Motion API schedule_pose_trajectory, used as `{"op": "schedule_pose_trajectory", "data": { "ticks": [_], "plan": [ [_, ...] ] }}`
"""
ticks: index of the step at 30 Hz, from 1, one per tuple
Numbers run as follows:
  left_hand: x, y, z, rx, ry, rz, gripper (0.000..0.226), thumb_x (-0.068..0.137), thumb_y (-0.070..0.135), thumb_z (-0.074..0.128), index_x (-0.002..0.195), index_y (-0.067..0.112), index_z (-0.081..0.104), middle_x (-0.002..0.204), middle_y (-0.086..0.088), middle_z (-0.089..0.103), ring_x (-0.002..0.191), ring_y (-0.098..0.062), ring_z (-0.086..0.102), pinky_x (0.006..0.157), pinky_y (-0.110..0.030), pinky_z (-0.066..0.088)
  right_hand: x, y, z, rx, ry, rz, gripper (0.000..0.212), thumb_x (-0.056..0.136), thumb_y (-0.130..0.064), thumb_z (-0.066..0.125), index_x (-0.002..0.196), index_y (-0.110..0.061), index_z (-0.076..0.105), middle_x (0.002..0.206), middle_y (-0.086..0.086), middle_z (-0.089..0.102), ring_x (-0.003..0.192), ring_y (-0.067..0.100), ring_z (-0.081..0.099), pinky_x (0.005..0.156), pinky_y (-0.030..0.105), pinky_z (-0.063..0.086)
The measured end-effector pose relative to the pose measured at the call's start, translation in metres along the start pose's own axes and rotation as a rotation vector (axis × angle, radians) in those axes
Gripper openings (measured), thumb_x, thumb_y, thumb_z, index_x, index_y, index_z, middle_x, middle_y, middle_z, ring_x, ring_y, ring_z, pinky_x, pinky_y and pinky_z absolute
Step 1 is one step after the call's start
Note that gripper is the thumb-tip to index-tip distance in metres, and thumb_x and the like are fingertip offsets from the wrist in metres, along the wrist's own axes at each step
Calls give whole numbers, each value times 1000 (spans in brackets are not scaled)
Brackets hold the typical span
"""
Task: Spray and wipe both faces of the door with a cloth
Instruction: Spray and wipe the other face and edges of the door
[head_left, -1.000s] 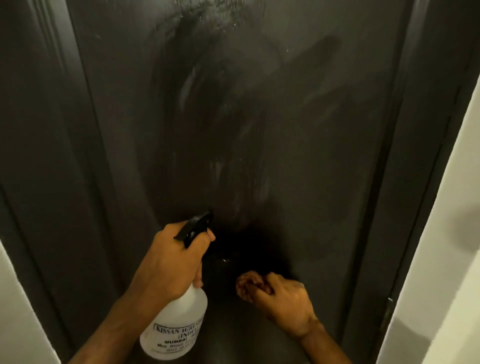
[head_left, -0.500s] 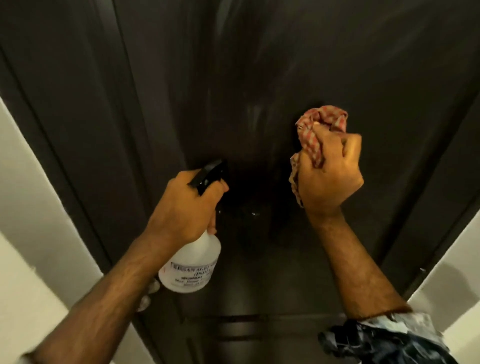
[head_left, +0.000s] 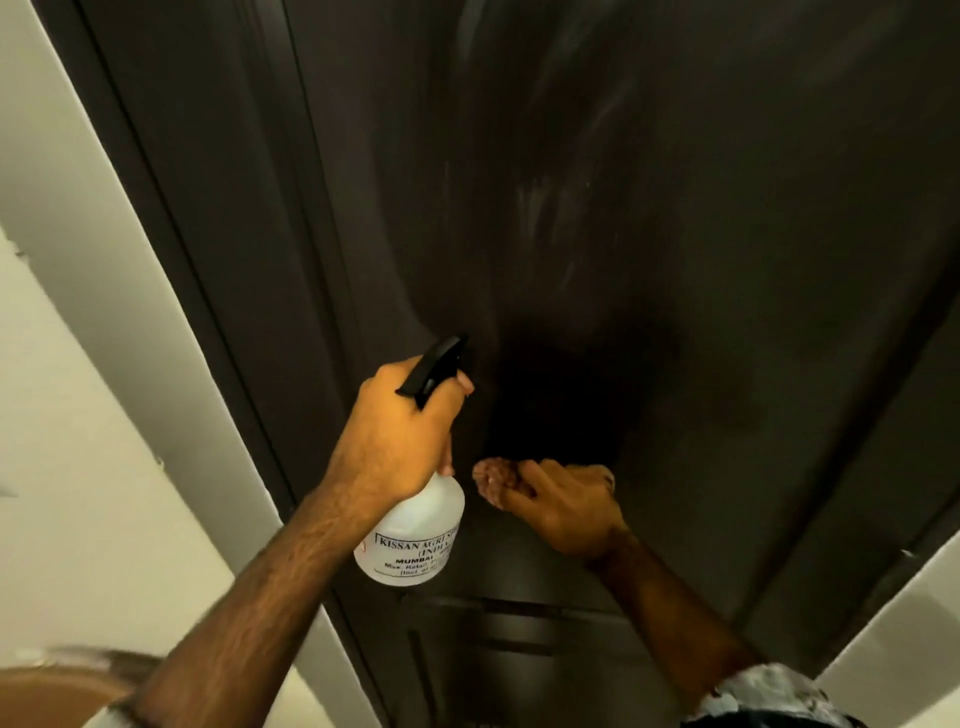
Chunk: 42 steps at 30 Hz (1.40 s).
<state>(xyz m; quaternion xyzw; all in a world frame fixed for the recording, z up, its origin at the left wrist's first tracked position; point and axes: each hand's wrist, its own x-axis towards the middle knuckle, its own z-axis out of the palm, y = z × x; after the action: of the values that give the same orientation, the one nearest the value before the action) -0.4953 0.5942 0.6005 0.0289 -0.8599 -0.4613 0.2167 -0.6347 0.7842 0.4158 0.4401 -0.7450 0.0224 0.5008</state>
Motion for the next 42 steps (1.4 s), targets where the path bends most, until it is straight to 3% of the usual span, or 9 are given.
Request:
{"op": "schedule_pose_trajectory", "data": {
  "ticks": [5, 10, 16, 21, 26, 31, 34, 37, 42],
  "plan": [
    [-13, -5, -2, 15, 53, -7, 20, 104, 24, 52, 99, 24, 72, 44, -8, 62, 44, -28, 69, 62, -40, 63, 10, 24, -23, 23, -13, 71, 39, 100, -35, 69, 136, -41, 58, 94, 4, 66, 72, 26, 64, 50, 36, 52],
    [-14, -11, -16, 16, 52, -24, 20, 104, 25, 52, 99, 26, 71, 46, -8, 63, 47, -29, 69, 64, -43, 64, 93, 70, -86, 76, -90, 242, 24, 104, -50, 54, 120, -34, 62, 92, 6, 65, 73, 29, 63, 56, 40, 51],
    [-8, -16, -39, -3, 45, -15, 21, 101, 32, 52, 97, 27, 72, 46, -8, 64, 45, -25, 68, 66, -48, 64, 188, 102, -122, -102, 344, 541, 31, 92, -40, 74, 122, -32, 78, 103, 8, 68, 77, 25, 67, 50, 30, 44],
    [0, -18, -53, 42, 18, -24, 21, 103, 29, 54, 94, 18, 70, 50, -11, 68, 49, -26, 72, 65, -41, 63, 208, 75, -110, -18, 404, 707, 34, 90, -39, 70, 121, -26, 78, 106, 8, 67, 78, 22, 67, 51, 29, 50],
    [11, -19, -52, 119, -48, -113, 26, 102, 30, 59, 87, 11, 69, 56, -8, 72, 47, -17, 73, 59, -42, 66, 161, 31, -78, 36, 204, 552, 36, 87, -37, 76, 121, -26, 75, 105, 9, 64, 75, 26, 64, 53, 37, 55],
    [4, -31, -49, 73, -122, -158, 21, 102, 29, 61, 92, 12, 69, 61, -8, 70, 50, -19, 71, 63, -48, 68, 95, -37, -27, 101, -336, 286, 29, 107, -36, 51, 136, -35, 55, 121, 3, 58, 93, 26, 62, 77, 49, 58],
    [-6, -42, -52, 57, -180, -185, 17, 103, 28, 62, 98, 14, 70, 58, -8, 70, 49, -19, 69, 60, -45, 66, 61, -65, -15, 147, -487, 135, 40, 97, -46, 68, 134, -39, 56, 127, 4, 62, 97, 27, 70, 67, 45, 62],
    [-17, -47, -53, 17, -221, -204, 15, 105, 26, 59, 100, 17, 70, 57, -6, 67, 49, -19, 66, 53, -32, 58, 64, -38, -10, 91, -409, 15, 65, 76, -48, 88, 132, -41, 55, 126, 4, 57, 91, 25, 71, 56, 40, 58],
    [-26, -57, -58, -44, -163, -177, 15, 106, 25, 57, 100, 18, 70, 53, -7, 67, 47, -20, 66, 55, -33, 59, 158, 21, -71, -95, 114, 298, 31, 92, -41, 78, 122, -37, 73, 96, 3, 59, 72, 25, 61, 51, 36, 49]
  ]
}}
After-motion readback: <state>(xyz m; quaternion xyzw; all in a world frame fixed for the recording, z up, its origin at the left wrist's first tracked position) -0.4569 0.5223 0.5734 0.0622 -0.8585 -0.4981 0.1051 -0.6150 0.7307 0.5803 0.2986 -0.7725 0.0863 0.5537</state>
